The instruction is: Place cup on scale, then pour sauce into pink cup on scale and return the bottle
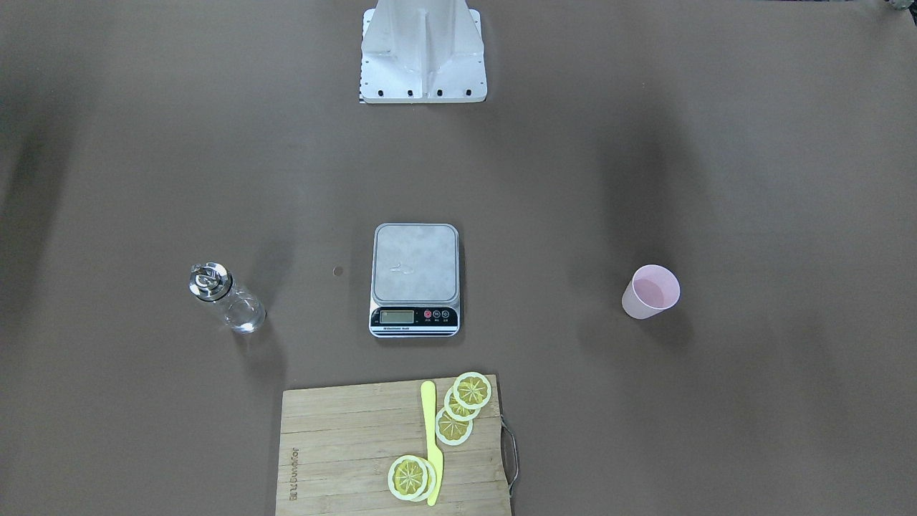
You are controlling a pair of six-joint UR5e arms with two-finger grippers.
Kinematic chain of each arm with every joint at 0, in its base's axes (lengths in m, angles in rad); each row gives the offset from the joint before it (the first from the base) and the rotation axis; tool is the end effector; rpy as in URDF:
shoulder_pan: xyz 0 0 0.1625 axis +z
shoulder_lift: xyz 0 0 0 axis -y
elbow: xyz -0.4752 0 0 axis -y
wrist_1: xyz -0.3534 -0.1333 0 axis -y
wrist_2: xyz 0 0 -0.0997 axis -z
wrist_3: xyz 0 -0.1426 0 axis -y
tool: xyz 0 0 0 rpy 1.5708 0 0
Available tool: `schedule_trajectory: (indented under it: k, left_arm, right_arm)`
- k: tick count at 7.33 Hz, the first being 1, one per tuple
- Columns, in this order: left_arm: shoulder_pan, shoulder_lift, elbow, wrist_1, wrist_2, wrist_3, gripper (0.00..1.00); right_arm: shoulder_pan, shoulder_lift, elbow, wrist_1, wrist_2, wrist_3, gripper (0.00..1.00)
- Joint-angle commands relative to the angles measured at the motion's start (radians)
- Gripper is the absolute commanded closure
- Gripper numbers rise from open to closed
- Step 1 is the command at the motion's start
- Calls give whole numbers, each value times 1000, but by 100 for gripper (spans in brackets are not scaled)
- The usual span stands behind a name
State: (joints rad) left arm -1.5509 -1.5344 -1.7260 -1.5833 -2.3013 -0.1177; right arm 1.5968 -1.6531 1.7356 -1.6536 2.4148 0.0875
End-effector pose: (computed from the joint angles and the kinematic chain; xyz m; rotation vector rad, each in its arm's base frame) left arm -0.0293 -0.4470 0.6877 0.0750 0.7363 -0.0453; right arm 0.0375 -0.4120 0.7018 -0.0262 -0.8440 0.1068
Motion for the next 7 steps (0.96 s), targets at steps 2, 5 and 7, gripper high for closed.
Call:
schedule_trajectory:
  k: [2, 5, 7]
  left_arm:
    - [2, -20, 0, -4, -4, 0, 3]
    - [9, -74, 3, 8, -4, -10, 3]
    - [38, -125, -1, 19, -6, -42, 2]
  right_arm:
    - [0, 1, 4, 0, 7, 0, 0]
    - [0, 1, 5, 0, 7, 0, 0]
    - [0, -1, 5, 0, 32, -2, 0]
